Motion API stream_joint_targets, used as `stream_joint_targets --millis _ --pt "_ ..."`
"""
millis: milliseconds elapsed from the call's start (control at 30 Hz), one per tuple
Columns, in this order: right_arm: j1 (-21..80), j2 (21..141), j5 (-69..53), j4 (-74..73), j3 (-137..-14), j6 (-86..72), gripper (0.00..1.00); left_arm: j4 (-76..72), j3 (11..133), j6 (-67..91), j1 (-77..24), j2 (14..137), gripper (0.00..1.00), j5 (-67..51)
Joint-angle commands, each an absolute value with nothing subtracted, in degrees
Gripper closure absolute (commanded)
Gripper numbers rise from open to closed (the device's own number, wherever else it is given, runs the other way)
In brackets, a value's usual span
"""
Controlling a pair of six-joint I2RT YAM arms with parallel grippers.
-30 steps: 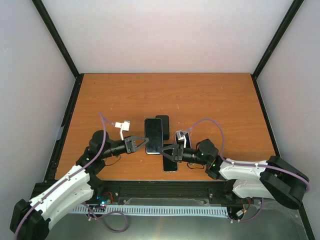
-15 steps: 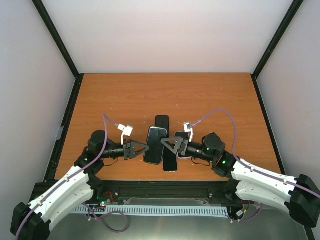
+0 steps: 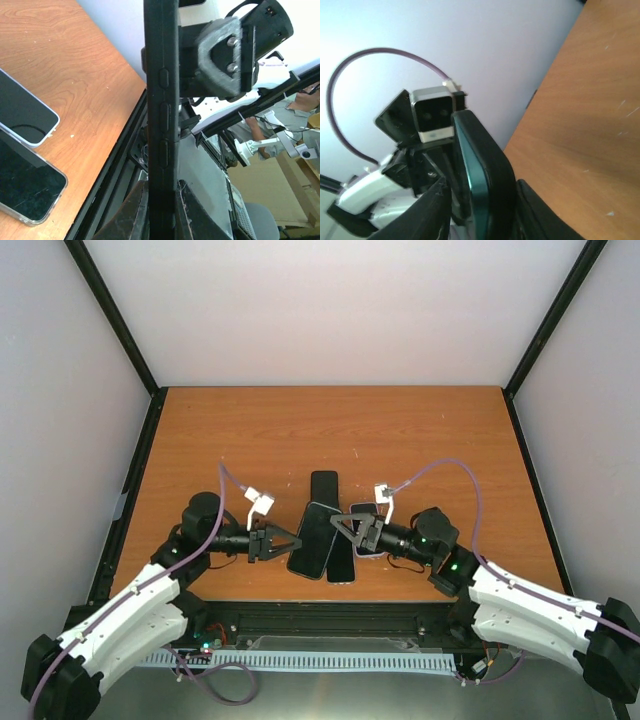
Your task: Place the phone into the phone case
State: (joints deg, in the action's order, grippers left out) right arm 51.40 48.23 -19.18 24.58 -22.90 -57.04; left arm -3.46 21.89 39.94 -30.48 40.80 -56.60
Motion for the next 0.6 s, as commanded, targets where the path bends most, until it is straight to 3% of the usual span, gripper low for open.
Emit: stream_joint_targets --millis 0,67,400,433,567 --pt "51.02 43.47 -15.79 26.46 -21.33 -55.29 0.79 3.39 27.44 34.25 -30.41 42.92 1.00 -52.39" --pt "50.98 42.30 -14.99 25.33 -21.31 -54.54 0.96 6.32 28.54 33.16 -30.37 44.54 1.00 -50.75" --pt "50.98 44.71 -14.33 15.91 -25.60 -53.43 0.97 11.82 31.55 32.71 -30.41 49.25 1.00 -44.86" --pt "51.02 45.12 -14.80 15.66 -25.88 -53.39 0.93 11.10 31.44 33.42 -30.39 48.96 1.00 -44.83" --pt "50.98 47.64 -18.23 18.08 -25.55 -54.93 0.56 1.51 28.92 40.52 -30.40 46.46 1.00 -45.60"
